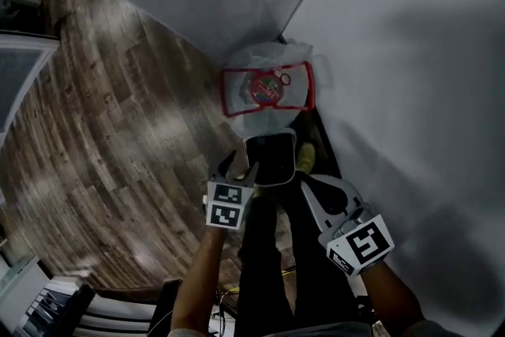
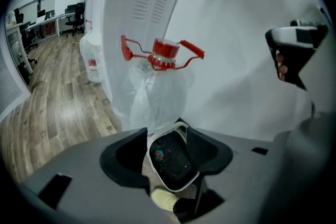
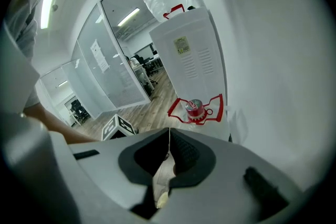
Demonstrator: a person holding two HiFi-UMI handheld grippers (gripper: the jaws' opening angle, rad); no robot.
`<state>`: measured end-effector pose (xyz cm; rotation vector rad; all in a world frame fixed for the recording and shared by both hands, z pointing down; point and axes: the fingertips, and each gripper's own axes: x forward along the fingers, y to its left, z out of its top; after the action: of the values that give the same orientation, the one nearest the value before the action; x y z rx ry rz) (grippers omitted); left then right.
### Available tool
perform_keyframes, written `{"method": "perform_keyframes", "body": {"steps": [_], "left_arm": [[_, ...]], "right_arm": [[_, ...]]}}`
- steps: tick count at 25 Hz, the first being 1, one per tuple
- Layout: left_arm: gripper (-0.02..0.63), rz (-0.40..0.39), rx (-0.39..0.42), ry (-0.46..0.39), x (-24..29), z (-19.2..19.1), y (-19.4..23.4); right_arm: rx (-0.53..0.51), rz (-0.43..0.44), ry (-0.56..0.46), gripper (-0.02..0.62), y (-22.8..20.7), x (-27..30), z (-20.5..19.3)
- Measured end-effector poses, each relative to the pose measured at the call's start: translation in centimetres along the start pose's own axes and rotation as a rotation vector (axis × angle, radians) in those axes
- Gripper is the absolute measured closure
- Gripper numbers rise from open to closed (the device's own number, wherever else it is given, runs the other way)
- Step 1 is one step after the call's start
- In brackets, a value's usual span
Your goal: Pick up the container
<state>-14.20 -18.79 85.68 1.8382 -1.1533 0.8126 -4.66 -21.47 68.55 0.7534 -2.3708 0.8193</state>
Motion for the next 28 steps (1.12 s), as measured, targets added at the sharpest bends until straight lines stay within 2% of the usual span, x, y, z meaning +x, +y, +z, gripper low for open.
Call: {"method": "perform_keyframes", "body": {"steps": [8, 16, 22, 25, 28], "left_arm": [[0.376, -0.036, 0.041, 0.080, 10.4, -5.8, 3.4], [0.373, -0.098, 0.173, 0.152, 16.6, -6.7, 3.6], [0.373, -0.167, 0.159, 0.182, 16.2, -7.0, 2.7], [0.387, -0.215, 0.201, 0.228, 14.7, -7.8, 1.4], [0.405, -0.265, 0.279, 0.292, 13.7, -9.0, -0.8]], "right_arm": [[0.022, 0.019, 0.009, 0.569, -2.6, 4.0, -4.6], [0.045, 0.023, 0.027, 0.571, -4.5, 5.5, -7.5], [0.059, 0.034, 0.044, 0.571, -4.4, 4.8, -7.3], [0.072, 0.038, 0.041, 0.571, -3.9, 4.1, -6.6], [0.081, 0.046, 0.040, 0.569, -3.4, 3.4, -6.3]]}}
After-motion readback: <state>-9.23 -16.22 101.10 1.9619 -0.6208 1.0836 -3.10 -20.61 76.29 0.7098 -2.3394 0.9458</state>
